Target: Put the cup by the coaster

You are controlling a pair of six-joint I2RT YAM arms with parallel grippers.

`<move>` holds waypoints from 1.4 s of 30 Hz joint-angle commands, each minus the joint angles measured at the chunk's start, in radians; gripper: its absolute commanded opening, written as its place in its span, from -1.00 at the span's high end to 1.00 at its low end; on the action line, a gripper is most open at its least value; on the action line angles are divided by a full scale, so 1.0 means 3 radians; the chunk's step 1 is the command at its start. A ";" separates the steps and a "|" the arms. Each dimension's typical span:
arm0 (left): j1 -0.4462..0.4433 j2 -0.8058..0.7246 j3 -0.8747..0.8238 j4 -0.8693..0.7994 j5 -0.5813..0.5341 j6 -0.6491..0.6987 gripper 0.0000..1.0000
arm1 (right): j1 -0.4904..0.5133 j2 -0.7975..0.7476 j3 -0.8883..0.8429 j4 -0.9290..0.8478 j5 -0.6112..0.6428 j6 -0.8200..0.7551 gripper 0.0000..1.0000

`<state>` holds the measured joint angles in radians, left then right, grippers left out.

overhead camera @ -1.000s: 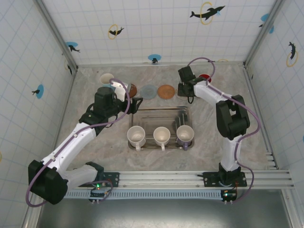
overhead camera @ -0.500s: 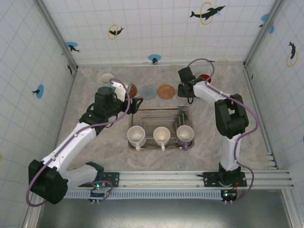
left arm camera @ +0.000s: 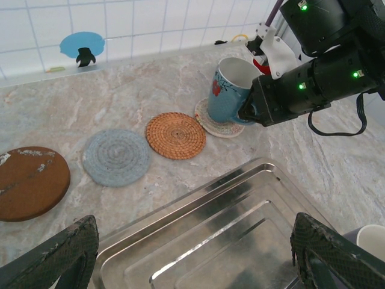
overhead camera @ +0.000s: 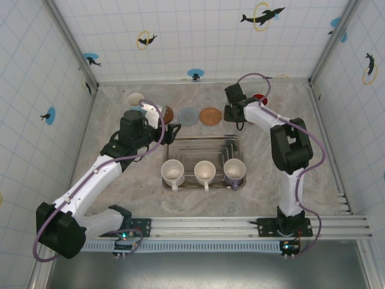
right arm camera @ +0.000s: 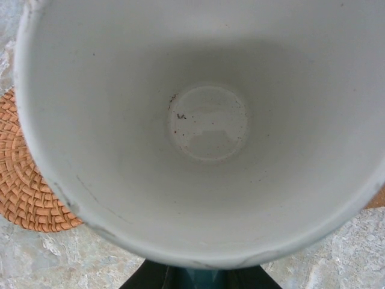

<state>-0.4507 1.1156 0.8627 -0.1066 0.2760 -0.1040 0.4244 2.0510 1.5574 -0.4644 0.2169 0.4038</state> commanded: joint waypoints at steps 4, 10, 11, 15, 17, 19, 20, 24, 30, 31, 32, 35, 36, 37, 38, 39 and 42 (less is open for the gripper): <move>0.0014 0.0019 0.0039 -0.0032 -0.0030 0.0070 -0.67 | -0.0013 0.0061 0.0198 0.0026 0.0107 -0.0007 1.00; 0.0015 0.0019 0.0043 -0.0029 -0.0030 0.0075 -0.67 | -0.0011 0.0059 0.0214 -0.0016 0.0120 -0.0006 0.93; 0.0015 0.0014 0.0039 -0.0031 -0.0030 0.0071 -0.67 | -0.0013 0.0056 0.0214 -0.0015 0.0119 -0.0006 0.89; 0.0014 0.0014 0.0039 -0.0032 -0.0030 0.0070 -0.67 | -0.0013 0.0041 0.0213 -0.0027 0.0126 -0.0006 0.67; 0.0011 0.0015 0.0039 -0.0033 -0.0030 0.0070 -0.67 | -0.0012 0.0036 0.0213 -0.0033 0.0133 -0.0002 0.56; 0.0014 0.0014 0.0039 -0.0028 -0.0030 0.0070 -0.67 | -0.0013 0.0036 0.0218 -0.0039 0.0139 -0.0006 0.51; 0.0014 0.0014 0.0034 -0.0029 -0.0030 0.0073 -0.67 | -0.0010 0.0036 0.0216 -0.0045 0.0141 -0.0011 0.48; 0.0014 0.0010 0.0041 -0.0032 -0.0030 0.0070 -0.67 | -0.0014 0.0025 0.0219 -0.0049 0.0141 -0.0011 0.37; 0.0013 0.0009 0.0045 -0.0033 -0.0030 0.0070 -0.67 | -0.0011 -0.0002 0.0210 -0.0070 0.0147 -0.0010 0.25; 0.0017 0.0009 0.0041 -0.0038 -0.0030 0.0071 -0.67 | -0.0014 -0.0012 0.0205 -0.0077 0.0146 -0.0011 0.24; 0.0015 0.0009 0.0039 -0.0033 -0.0030 0.0073 -0.67 | -0.0013 -0.0029 0.0194 -0.0078 0.0146 -0.0007 0.23; 0.0014 0.0009 0.0040 -0.0033 -0.0030 0.0070 -0.67 | -0.0005 -0.0098 0.0146 -0.0067 0.0143 -0.0005 0.21; 0.0014 0.0009 0.0047 -0.0033 -0.0030 0.0071 -0.67 | -0.0008 -0.0127 0.0125 -0.0066 0.0144 -0.0001 0.21; 0.0014 0.0009 0.0043 -0.0036 -0.0030 0.0070 -0.67 | -0.0008 -0.0154 0.0105 -0.0060 0.0141 0.0002 0.20; 0.0014 0.0009 0.0039 -0.0036 -0.0030 0.0070 -0.67 | -0.0008 -0.0188 0.0075 -0.0054 0.0141 0.0007 0.19; 0.0014 0.0008 0.0047 -0.0036 -0.0025 0.0071 -0.67 | -0.0008 -0.0225 0.0050 -0.0047 0.0136 0.0011 0.19; 0.0020 0.0011 0.0034 -0.0037 -0.0020 0.0068 -0.67 | -0.0006 -0.0336 -0.0037 -0.0047 0.0108 0.0041 0.19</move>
<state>-0.4507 1.1156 0.8627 -0.1070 0.2760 -0.1043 0.4244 2.0403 1.5726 -0.4713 0.2447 0.4046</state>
